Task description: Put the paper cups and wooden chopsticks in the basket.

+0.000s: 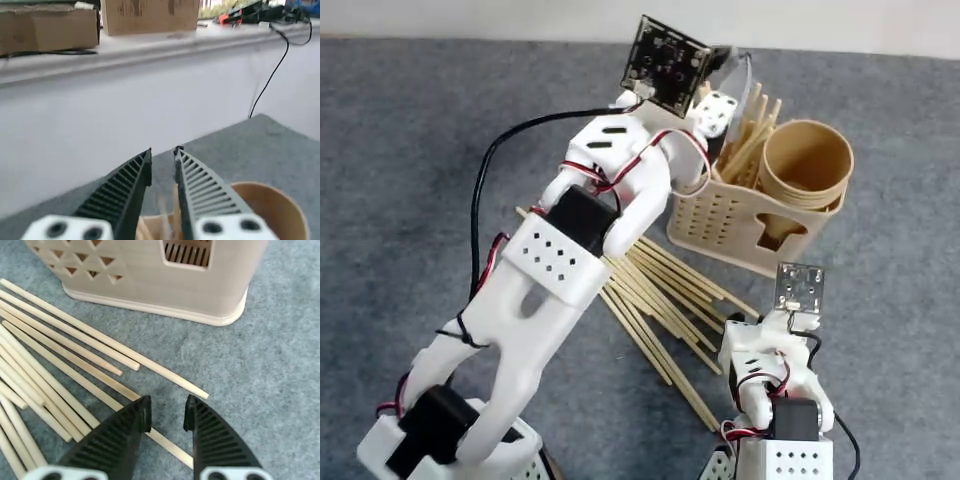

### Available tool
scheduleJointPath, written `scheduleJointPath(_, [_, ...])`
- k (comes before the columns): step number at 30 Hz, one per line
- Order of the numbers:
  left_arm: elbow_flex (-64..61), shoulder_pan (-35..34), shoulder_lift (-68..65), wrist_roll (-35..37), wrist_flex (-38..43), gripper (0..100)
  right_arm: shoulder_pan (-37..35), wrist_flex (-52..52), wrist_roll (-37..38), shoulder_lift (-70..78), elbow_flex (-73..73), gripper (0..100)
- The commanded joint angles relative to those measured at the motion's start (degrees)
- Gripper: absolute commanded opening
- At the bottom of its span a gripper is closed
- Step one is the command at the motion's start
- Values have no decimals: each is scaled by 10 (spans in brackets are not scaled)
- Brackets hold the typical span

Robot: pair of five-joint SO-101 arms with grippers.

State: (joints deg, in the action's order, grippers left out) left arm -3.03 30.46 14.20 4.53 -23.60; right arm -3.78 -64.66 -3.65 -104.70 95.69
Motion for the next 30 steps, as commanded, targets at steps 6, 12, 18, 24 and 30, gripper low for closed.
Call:
scheduleJointPath(6, [29,-52,80,0,-122,101,6,16,0,-7,43,123])
scheduleJointPath(12, [27,-100,159,0,-272,101,6,16,0,-7,43,123])
scheduleJointPath(18, [26,-187,183,0,-418,101,6,16,0,-7,43,123])
scheduleJointPath(24, [-29,-271,183,0,-479,101,6,16,0,-7,43,123])
scheduleJointPath(30, [-145,-321,182,47,-470,104,6,16,0,-7,43,123])
